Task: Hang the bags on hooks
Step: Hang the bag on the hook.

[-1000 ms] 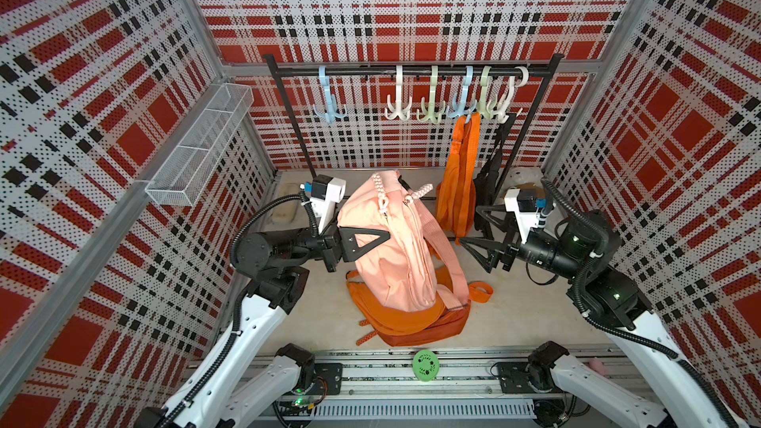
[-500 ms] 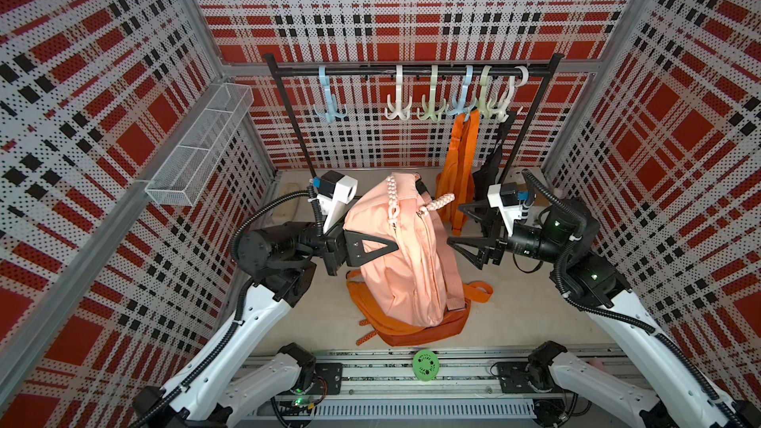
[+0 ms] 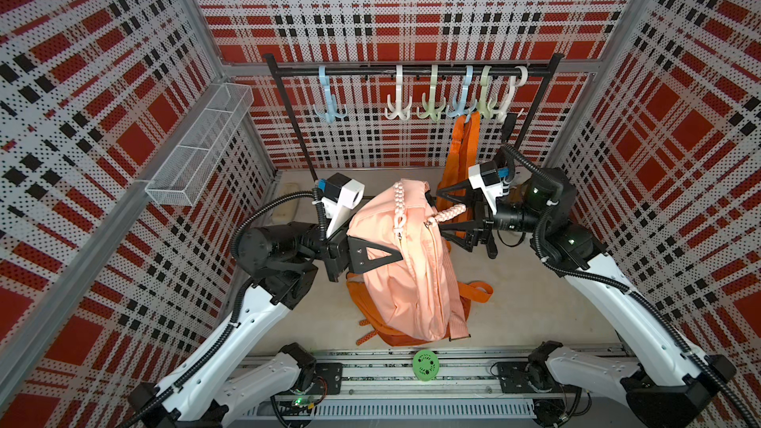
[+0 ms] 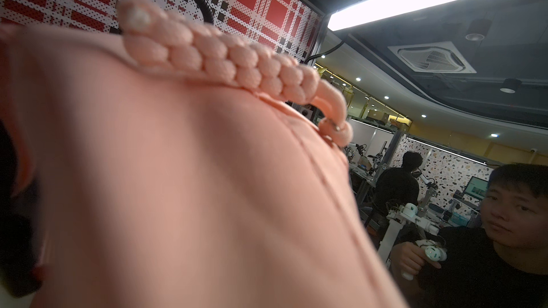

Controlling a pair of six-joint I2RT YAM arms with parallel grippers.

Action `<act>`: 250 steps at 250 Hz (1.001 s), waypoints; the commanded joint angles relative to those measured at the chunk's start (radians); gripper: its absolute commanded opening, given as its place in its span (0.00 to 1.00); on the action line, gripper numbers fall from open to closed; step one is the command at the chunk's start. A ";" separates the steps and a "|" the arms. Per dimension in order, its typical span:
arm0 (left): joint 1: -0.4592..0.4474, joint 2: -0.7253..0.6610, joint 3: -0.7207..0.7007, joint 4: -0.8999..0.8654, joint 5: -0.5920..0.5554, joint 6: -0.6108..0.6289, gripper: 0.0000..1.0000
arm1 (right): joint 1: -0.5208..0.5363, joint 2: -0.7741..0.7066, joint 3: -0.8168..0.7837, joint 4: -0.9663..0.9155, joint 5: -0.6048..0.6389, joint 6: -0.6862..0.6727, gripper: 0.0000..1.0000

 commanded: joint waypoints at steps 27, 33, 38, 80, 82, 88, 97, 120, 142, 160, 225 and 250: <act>-0.010 -0.034 0.025 -0.025 -0.008 0.014 0.00 | 0.008 0.043 0.025 0.117 -0.171 0.039 0.84; -0.009 -0.036 0.025 -0.026 -0.010 0.016 0.00 | 0.011 0.048 0.024 0.132 -0.181 0.051 0.76; -0.010 -0.038 0.024 -0.027 -0.009 0.017 0.00 | 0.011 0.051 0.021 0.149 -0.189 0.063 0.68; -0.008 -0.051 0.020 -0.061 -0.009 0.045 0.00 | 0.011 0.049 0.005 0.219 -0.179 0.120 0.00; -0.008 -0.051 0.020 -0.063 -0.009 0.047 0.00 | 0.011 0.048 0.006 0.216 -0.173 0.119 0.00; -0.007 -0.054 0.019 -0.068 -0.011 0.052 0.00 | 0.011 0.043 0.004 0.211 -0.156 0.116 0.00; -0.005 -0.057 0.015 -0.074 -0.011 0.056 0.00 | 0.010 0.033 0.002 0.203 -0.132 0.111 0.00; 0.008 -0.066 0.009 -0.087 -0.012 0.065 0.00 | 0.007 0.002 -0.004 0.187 -0.044 0.097 0.00; 0.026 -0.076 -0.003 -0.089 -0.012 0.065 0.00 | 0.003 -0.029 0.001 0.146 0.056 0.071 0.00; 0.031 -0.079 -0.010 -0.089 -0.009 0.067 0.00 | 0.002 -0.047 0.008 0.112 0.133 0.052 0.00; 0.103 -0.074 -0.036 -0.112 -0.049 0.099 0.00 | 0.001 -0.122 -0.020 0.109 0.453 0.023 0.00; 0.120 -0.029 -0.029 -0.154 -0.085 0.140 0.00 | 0.002 -0.116 -0.015 0.111 0.543 0.003 0.00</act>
